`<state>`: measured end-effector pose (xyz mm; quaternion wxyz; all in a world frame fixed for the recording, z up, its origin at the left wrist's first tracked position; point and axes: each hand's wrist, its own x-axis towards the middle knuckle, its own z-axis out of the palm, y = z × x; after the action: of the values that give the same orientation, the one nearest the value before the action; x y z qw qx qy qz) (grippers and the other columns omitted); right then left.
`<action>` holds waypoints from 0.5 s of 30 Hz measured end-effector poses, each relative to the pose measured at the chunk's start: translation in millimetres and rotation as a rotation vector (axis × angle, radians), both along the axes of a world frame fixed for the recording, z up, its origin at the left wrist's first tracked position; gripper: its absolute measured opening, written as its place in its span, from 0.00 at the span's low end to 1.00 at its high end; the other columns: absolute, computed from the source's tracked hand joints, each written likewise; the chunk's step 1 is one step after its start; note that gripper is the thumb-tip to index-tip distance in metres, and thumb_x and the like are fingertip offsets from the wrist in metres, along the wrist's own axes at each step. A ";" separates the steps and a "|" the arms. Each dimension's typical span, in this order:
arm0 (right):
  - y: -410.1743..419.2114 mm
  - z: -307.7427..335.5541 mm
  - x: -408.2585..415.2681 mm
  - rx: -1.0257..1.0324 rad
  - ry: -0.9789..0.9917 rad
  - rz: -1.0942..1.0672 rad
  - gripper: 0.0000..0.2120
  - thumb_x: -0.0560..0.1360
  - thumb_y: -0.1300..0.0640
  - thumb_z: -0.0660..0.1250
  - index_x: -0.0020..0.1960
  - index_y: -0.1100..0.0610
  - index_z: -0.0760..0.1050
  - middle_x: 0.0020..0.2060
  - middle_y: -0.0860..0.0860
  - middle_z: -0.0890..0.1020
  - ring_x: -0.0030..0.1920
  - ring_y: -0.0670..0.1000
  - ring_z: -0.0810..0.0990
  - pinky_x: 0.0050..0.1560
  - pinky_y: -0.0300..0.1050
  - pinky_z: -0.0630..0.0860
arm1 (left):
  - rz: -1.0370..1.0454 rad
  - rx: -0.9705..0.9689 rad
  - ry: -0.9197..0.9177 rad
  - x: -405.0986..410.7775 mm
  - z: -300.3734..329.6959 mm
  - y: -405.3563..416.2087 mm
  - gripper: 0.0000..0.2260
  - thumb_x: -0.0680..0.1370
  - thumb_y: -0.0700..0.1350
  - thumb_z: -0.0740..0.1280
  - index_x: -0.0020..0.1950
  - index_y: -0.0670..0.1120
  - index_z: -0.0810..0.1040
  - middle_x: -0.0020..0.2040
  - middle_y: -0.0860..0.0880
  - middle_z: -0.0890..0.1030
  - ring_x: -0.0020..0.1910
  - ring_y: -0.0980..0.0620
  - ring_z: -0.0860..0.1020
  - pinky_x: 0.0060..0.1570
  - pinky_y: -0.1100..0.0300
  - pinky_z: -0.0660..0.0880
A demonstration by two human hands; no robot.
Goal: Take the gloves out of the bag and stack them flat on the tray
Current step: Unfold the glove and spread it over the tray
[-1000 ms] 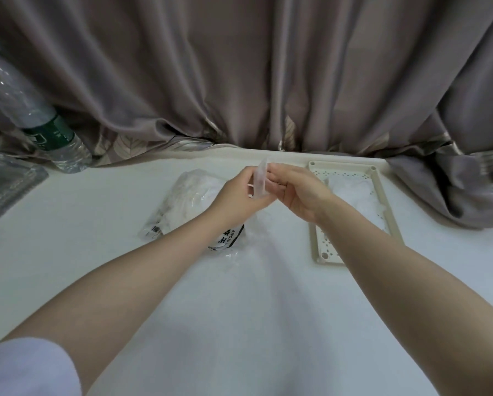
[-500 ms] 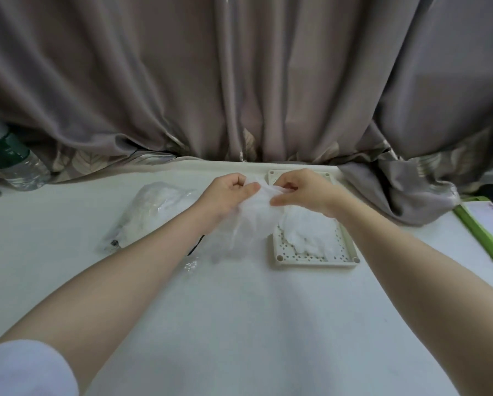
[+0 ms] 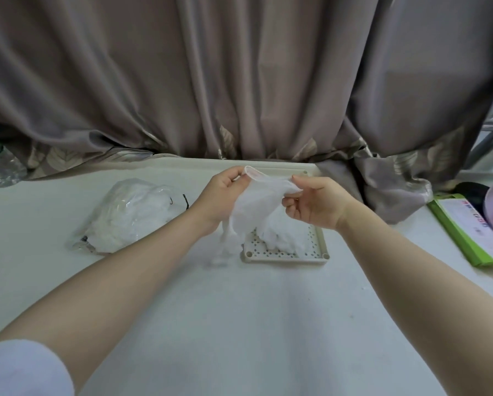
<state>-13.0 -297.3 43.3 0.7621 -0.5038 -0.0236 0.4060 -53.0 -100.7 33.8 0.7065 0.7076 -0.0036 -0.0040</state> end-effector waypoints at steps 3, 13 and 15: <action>6.1 -4.0 4.4 -0.153 0.075 -0.145 0.01 0.69 0.60 0.64 0.40 0.58 0.74 0.32 0.51 0.74 0.30 0.47 0.72 0.27 0.33 0.68 | 0.072 -0.081 0.003 -0.4 0.1 -12.4 0.09 0.81 0.43 0.60 0.46 0.48 0.78 0.38 0.52 0.79 0.36 0.56 0.77 0.39 0.64 0.74; -9.4 -8.0 15.6 0.095 -0.208 -0.165 0.25 0.69 0.40 0.65 0.57 0.58 0.74 0.53 0.53 0.82 0.49 0.50 0.83 0.46 0.47 0.80 | 0.033 -0.241 0.174 5.2 -5.4 -33.6 0.10 0.83 0.45 0.56 0.51 0.46 0.76 0.45 0.49 0.81 0.40 0.56 0.80 0.39 0.66 0.76; -9.6 -10.3 15.4 0.093 -0.180 -0.075 0.32 0.63 0.38 0.73 0.59 0.57 0.75 0.56 0.55 0.81 0.53 0.52 0.82 0.49 0.48 0.80 | 0.061 -0.298 0.193 7.6 -6.4 -36.6 0.11 0.83 0.45 0.55 0.47 0.46 0.75 0.43 0.49 0.81 0.38 0.56 0.80 0.37 0.66 0.76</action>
<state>2.4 -307.0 33.0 0.7940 -0.5030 -0.0920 0.3288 -45.4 -137.4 27.4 0.8003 0.5914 0.0852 -0.0500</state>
